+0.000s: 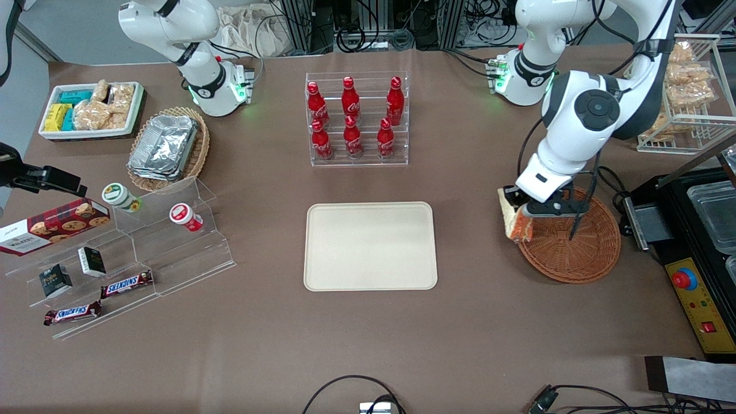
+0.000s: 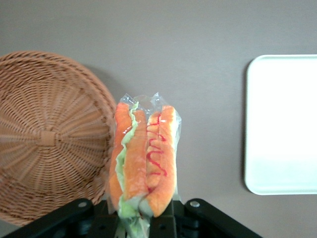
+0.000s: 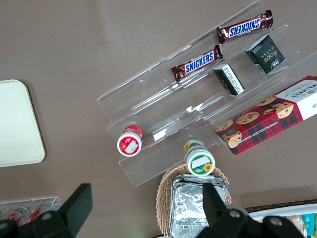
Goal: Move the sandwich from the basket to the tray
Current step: 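Lift the sandwich out of the basket with the left gripper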
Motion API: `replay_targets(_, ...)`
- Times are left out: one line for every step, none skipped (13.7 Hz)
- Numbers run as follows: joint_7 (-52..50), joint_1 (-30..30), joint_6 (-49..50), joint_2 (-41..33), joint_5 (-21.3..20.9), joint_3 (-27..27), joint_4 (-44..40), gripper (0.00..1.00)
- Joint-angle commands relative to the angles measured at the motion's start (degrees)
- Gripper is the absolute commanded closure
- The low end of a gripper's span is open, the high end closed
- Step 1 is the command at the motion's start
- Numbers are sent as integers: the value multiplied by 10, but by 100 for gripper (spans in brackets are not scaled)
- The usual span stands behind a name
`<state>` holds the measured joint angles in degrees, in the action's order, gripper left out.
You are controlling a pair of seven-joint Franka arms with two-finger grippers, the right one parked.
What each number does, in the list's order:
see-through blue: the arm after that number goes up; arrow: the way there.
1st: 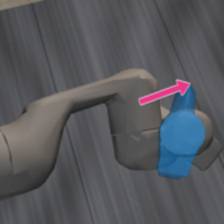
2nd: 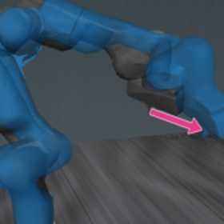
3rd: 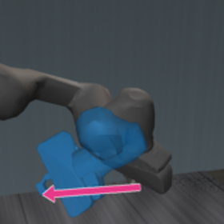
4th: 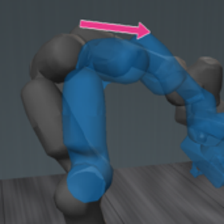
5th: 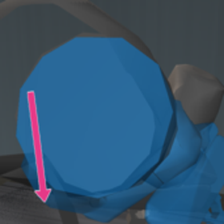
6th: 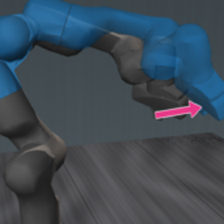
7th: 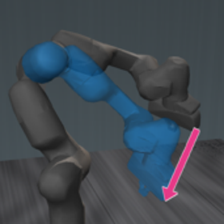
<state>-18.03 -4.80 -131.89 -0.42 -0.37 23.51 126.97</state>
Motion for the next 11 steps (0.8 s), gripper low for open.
replay_targets(-16,-3,8,23,5,32,-36,99)
replay_targets(-35,-4,8,34,5,49,-48,99)
replay_targets(-55,-4,8,42,5,62,-58,99)
replay_targets(-68,-3,8,54,3,72,-72,99)
replay_targets(-80,-1,8,68,1,82,-84,99)
replay_targets(-97,5,8,82,-6,88,-95,99)
replay_targets(-107,16,8,93,-9,89,-105,99)
replay_targets(-110,26,8,102,-10,89,-113,99)
replay_targets(-114,35,8,108,-11,89,-119,99)
replay_targets(-123,43,8,118,-19,89,-125,99)
replay_targets(-139,48,8,132,-37,89,-136,99)
